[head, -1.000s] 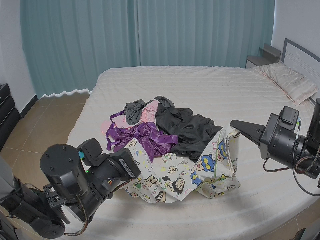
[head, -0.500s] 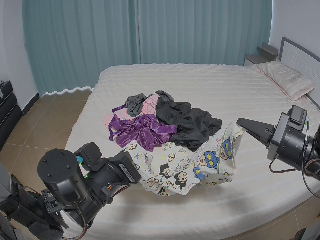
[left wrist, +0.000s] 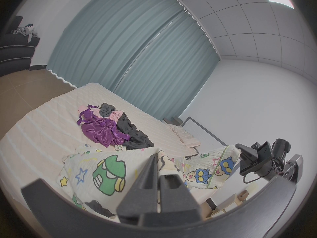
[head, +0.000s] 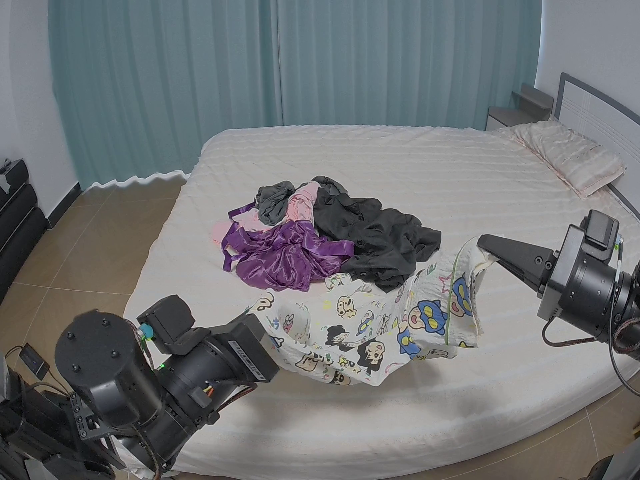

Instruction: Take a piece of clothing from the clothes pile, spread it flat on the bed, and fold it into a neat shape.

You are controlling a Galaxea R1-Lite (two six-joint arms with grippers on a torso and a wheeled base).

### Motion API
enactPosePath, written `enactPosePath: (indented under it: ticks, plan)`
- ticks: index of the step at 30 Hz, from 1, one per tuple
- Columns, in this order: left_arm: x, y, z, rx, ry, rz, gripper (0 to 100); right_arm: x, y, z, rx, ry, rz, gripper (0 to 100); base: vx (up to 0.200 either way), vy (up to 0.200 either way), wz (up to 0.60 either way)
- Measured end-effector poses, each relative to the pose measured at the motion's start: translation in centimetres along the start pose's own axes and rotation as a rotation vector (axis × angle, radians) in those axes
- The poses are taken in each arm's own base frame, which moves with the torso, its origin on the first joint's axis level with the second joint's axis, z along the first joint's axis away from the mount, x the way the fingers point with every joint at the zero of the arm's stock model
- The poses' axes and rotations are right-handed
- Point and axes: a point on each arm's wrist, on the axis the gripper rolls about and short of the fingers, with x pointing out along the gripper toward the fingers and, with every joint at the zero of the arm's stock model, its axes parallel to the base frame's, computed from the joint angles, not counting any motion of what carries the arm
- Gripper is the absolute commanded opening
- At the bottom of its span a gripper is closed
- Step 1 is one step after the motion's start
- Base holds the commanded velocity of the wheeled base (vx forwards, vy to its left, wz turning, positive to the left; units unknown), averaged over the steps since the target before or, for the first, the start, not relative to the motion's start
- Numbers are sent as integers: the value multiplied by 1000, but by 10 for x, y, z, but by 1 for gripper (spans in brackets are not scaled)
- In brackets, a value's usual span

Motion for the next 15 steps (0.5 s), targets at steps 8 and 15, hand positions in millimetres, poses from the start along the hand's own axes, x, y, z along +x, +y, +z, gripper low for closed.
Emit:
enactPosePath:
  ticks: [8,15]
  plan:
    - [1,-5,4,-4,-19,-20,0,-1,-1,0,-1,-3,-1,0,0,-200,0]
    - [4,-10,8,-11,-35,-34,0,-1,-1,1,-3,-12,-2,0,0,-200,0]
